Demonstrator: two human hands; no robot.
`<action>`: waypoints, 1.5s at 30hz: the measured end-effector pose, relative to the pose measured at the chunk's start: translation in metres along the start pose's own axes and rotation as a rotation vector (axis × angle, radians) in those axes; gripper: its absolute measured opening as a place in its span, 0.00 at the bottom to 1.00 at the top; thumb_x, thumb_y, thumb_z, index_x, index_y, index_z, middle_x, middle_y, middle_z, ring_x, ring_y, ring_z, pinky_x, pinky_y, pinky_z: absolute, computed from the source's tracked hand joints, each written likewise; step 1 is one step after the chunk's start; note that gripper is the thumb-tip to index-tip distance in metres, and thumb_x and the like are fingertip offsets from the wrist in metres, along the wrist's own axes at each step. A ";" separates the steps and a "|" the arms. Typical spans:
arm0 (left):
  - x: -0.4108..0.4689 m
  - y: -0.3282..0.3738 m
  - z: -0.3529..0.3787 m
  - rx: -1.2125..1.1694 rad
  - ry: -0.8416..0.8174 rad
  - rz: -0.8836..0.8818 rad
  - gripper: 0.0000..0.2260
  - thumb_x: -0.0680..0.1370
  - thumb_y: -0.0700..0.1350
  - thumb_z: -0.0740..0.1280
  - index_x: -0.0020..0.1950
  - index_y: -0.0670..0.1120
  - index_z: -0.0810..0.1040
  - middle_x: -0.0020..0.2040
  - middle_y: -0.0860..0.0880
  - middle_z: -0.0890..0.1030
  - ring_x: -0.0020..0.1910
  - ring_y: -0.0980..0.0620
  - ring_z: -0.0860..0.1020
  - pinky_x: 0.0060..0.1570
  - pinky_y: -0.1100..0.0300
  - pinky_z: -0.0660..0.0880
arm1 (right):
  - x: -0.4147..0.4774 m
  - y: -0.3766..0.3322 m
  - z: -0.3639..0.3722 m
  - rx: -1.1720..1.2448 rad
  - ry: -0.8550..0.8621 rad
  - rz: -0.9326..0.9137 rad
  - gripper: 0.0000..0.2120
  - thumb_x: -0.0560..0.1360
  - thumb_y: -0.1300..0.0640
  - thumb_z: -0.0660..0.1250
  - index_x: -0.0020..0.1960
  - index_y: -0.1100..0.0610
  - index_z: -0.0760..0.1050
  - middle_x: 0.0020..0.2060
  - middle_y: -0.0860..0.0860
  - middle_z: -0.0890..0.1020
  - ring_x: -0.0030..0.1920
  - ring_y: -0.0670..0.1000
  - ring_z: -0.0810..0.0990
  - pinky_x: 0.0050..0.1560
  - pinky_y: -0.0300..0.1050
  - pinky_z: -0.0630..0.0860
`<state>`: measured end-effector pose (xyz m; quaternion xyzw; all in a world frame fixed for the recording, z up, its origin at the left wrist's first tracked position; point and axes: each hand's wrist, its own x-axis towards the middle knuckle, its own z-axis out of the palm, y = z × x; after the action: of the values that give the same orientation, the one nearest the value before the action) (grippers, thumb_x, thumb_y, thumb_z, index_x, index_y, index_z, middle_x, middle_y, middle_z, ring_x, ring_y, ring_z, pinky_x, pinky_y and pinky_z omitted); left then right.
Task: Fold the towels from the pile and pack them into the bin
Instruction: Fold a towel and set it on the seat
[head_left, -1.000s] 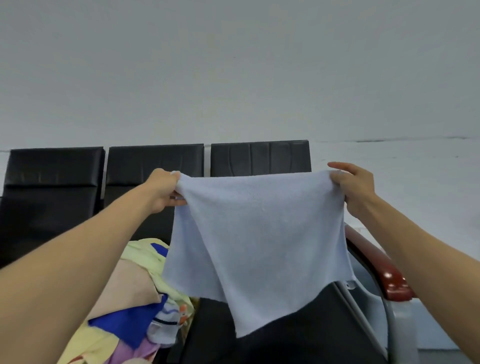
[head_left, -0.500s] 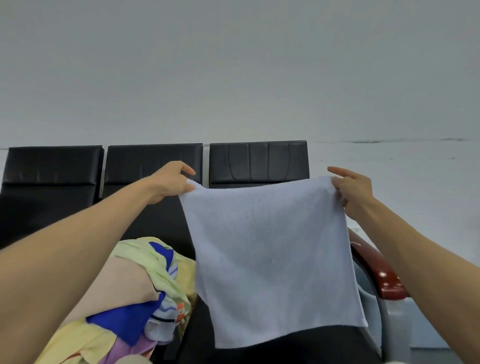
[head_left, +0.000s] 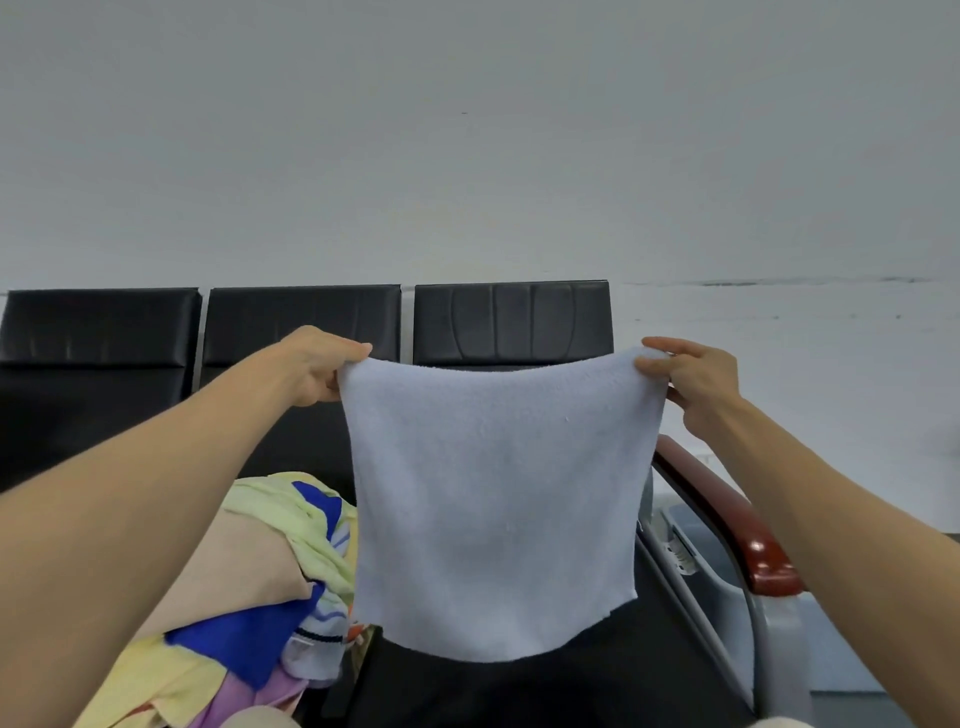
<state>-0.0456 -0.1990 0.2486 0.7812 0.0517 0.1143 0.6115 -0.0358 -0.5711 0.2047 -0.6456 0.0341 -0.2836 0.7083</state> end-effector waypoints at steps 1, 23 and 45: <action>0.000 0.001 -0.003 -0.020 -0.023 -0.018 0.12 0.77 0.41 0.70 0.60 0.40 0.77 0.59 0.42 0.77 0.53 0.45 0.77 0.51 0.50 0.75 | 0.001 -0.001 0.001 -0.009 0.001 -0.004 0.13 0.66 0.66 0.76 0.46 0.51 0.83 0.49 0.51 0.83 0.53 0.53 0.81 0.61 0.50 0.77; 0.014 -0.034 0.015 0.857 0.296 0.549 0.10 0.79 0.43 0.67 0.56 0.39 0.82 0.51 0.40 0.81 0.46 0.45 0.78 0.47 0.56 0.73 | -0.001 0.027 0.026 -0.834 0.054 -0.227 0.12 0.79 0.55 0.60 0.58 0.62 0.73 0.54 0.59 0.78 0.50 0.60 0.76 0.46 0.48 0.71; 0.012 -0.018 0.004 0.869 0.165 0.505 0.09 0.80 0.40 0.64 0.57 0.39 0.78 0.53 0.40 0.79 0.46 0.47 0.75 0.49 0.56 0.72 | -0.010 -0.006 0.011 -0.507 0.053 -0.204 0.06 0.68 0.64 0.74 0.44 0.57 0.84 0.43 0.54 0.83 0.47 0.54 0.81 0.48 0.47 0.81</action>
<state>-0.0320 -0.1952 0.2314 0.9400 -0.0476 0.2878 0.1771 -0.0414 -0.5565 0.2090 -0.7947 0.0571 -0.3525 0.4907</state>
